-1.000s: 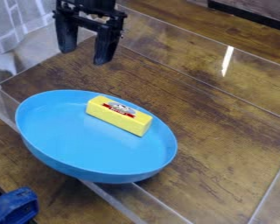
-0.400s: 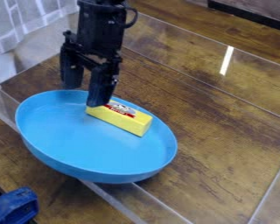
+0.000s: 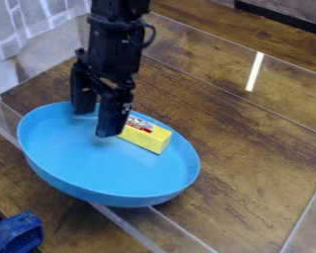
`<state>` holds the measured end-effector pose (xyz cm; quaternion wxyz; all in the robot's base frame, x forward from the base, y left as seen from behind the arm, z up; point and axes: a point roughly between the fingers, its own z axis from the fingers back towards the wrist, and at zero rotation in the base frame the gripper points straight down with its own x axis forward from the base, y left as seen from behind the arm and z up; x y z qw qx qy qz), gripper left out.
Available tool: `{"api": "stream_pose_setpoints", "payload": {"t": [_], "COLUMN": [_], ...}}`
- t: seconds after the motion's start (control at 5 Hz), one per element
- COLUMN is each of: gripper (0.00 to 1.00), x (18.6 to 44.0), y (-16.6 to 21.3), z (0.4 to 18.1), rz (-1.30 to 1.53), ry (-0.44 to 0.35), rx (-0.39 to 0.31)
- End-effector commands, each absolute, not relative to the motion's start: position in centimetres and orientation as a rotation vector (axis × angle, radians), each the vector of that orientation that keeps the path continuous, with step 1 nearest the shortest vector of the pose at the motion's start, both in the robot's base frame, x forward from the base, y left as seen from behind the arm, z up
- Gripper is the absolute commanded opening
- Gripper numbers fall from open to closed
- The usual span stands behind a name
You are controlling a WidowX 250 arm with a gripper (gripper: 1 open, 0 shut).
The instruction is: Remove the green object from inside the blue tray and put it on the table
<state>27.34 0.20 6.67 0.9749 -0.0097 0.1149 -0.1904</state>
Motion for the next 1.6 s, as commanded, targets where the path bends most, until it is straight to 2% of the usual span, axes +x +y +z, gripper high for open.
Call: {"api": "stream_pose_setpoints", "payload": {"t": [0.0,1.4], "gripper": [1.00,1.00], "x": [27.3,27.0], "y": [-0.6,0.7], "z": [8.0,4.5], "rz": [-0.458,-0.616], "ry": [0.146,0.090], "rx": [0.001,-0.019]}}
